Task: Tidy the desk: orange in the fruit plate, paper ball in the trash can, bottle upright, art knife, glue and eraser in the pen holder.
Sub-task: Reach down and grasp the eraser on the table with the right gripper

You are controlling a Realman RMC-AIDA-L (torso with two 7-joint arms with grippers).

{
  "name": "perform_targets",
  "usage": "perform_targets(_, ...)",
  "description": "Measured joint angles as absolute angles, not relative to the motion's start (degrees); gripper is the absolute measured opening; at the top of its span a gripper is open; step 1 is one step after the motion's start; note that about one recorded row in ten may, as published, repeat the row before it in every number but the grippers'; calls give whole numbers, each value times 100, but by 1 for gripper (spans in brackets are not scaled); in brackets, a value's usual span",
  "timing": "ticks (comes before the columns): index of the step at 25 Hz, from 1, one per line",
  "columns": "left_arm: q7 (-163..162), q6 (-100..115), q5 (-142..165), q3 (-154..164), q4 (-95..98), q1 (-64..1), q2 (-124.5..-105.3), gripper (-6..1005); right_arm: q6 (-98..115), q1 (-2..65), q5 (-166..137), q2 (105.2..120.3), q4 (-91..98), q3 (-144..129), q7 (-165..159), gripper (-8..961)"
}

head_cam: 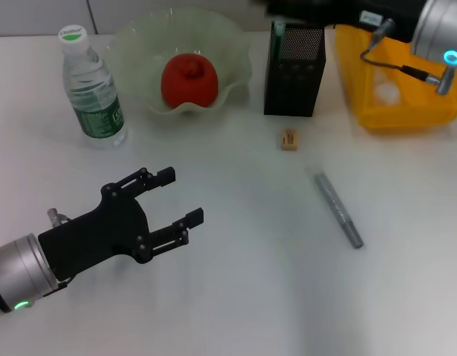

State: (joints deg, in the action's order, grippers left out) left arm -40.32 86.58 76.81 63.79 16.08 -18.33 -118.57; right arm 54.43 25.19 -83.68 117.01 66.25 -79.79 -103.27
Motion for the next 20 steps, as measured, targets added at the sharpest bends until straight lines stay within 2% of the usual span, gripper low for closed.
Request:
perform_targets(1,-4034,8660,7681,6380,1608,-1834,-11858,777,5799,2607,-9271,11743,7019,-7855,-11232,786)
perform_targets(4,-4039,8666,7682,6381,1609,-1840,-11863,777,6912,3025,-11689,11862,7686,-7638,-13321,807)
perform_targets(8,-4039,8667,7681,6381,1597,-1850,-11865,777,7889,3658,-13537,11912,7682,-7720,-14876,834)
perform_targets(20,-4013,8665,7681,6390,1585,-1834,-11865,776,6964,4821,-14819,11947,5582,-8424,-16039,839)
